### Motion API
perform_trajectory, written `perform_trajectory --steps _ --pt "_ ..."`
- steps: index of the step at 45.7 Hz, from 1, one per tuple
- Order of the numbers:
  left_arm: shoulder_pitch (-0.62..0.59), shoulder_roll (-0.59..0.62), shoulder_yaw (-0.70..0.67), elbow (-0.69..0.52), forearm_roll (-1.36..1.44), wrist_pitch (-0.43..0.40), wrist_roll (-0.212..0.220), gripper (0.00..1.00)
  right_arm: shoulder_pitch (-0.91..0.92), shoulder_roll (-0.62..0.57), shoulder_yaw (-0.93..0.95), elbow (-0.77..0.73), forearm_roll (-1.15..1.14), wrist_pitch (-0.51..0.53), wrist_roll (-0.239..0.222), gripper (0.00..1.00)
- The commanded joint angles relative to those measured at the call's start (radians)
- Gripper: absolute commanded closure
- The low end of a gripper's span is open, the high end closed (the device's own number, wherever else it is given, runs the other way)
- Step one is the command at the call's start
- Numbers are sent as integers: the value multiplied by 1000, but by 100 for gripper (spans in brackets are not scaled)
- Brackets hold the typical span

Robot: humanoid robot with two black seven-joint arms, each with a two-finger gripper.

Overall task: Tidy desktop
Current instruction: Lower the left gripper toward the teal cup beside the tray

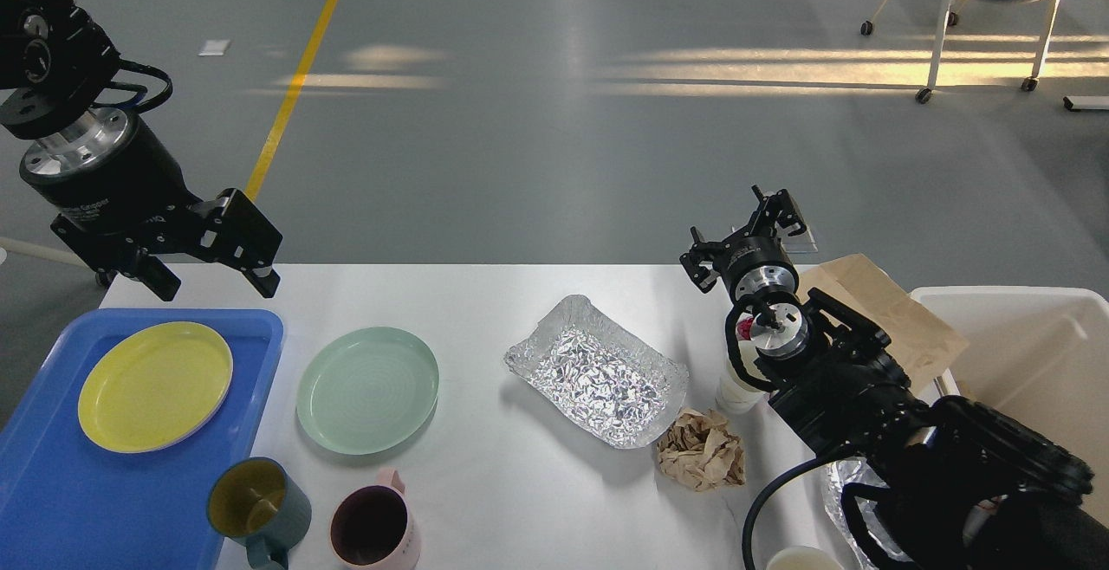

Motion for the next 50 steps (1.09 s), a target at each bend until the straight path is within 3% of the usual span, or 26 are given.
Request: perform_trajectory --steps 1,8,31,39,50 --pt "-61 -1 2 -4 21 0 -3 0 0 0 0 -1 0 0 0 0" --pt "-164 -3 2 -2 21 0 -9 0 0 0 0 0 0 0 0 0" --pt "-310 11 7 -1 18 0 -8 0 0 0 0 0 0 0 0 0" --pt "-260 -10 39 -1 12 0 -1 0 0 0 0 0 0 0 0 0" --pt "0 -15 33 -2 7 0 0 0 0 0 0 0 0 0 0 0"
